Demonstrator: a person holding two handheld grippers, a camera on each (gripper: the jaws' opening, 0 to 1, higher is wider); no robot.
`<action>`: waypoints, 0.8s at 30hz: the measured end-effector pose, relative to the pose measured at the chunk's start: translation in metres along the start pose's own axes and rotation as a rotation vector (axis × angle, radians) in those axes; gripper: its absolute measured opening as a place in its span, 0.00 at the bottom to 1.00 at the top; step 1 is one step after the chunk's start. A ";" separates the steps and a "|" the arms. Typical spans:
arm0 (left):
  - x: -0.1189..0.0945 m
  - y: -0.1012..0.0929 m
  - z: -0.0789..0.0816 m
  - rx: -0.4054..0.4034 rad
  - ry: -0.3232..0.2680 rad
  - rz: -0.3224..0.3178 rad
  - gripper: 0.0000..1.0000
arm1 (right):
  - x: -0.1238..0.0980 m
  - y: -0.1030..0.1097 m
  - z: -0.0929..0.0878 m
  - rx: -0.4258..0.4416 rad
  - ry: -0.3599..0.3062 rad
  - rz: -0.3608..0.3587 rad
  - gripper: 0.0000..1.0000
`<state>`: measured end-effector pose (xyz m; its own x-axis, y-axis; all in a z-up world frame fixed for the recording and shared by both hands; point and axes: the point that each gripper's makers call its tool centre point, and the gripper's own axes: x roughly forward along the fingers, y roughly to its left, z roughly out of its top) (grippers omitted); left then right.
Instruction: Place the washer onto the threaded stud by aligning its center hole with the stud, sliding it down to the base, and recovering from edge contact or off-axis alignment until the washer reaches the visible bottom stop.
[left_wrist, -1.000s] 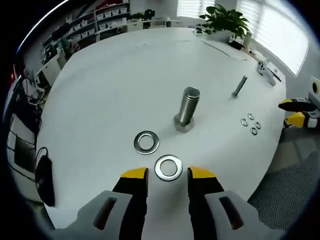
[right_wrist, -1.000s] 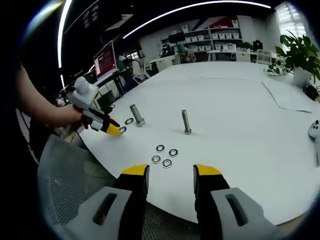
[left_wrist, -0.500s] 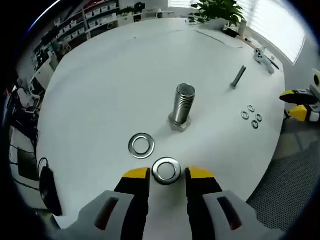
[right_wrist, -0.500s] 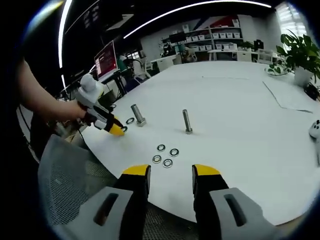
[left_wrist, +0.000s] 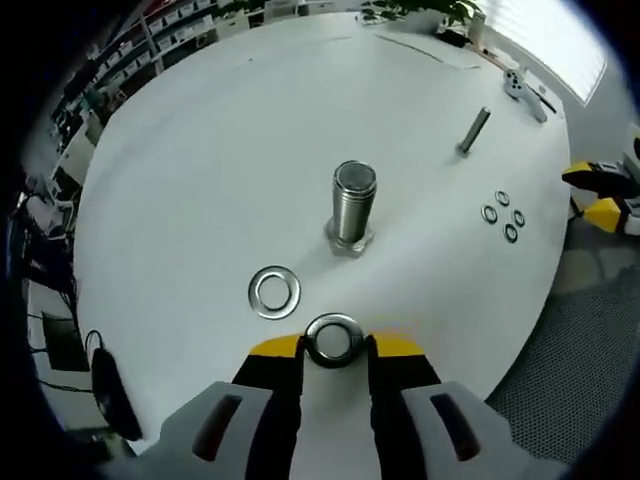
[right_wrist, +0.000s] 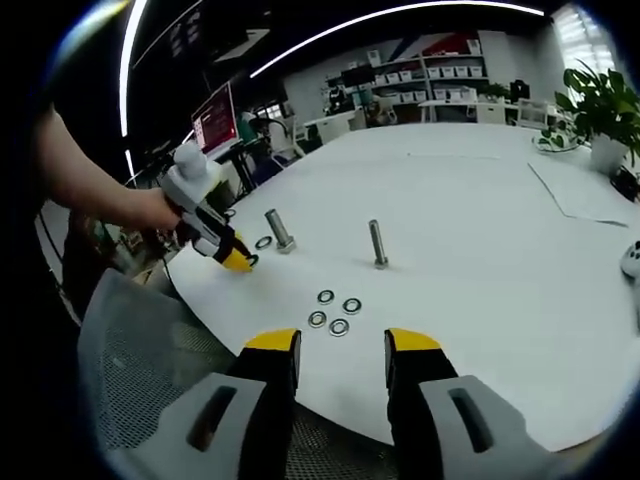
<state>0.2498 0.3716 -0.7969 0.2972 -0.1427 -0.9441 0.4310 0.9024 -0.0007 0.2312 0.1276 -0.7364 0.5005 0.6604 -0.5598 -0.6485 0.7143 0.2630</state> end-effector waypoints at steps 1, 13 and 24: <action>0.000 -0.001 0.000 0.003 0.010 -0.002 0.23 | 0.000 0.000 0.000 0.000 0.000 0.001 0.36; 0.000 -0.006 -0.002 0.062 0.075 -0.015 0.26 | 0.000 0.002 0.000 0.007 -0.001 0.022 0.37; -0.001 -0.005 -0.003 0.046 0.088 -0.006 0.26 | 0.000 0.004 0.001 0.005 -0.008 0.029 0.37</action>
<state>0.2445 0.3682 -0.7971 0.2193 -0.1097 -0.9695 0.4720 0.8816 0.0071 0.2286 0.1307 -0.7343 0.4866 0.6825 -0.5454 -0.6598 0.6963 0.2827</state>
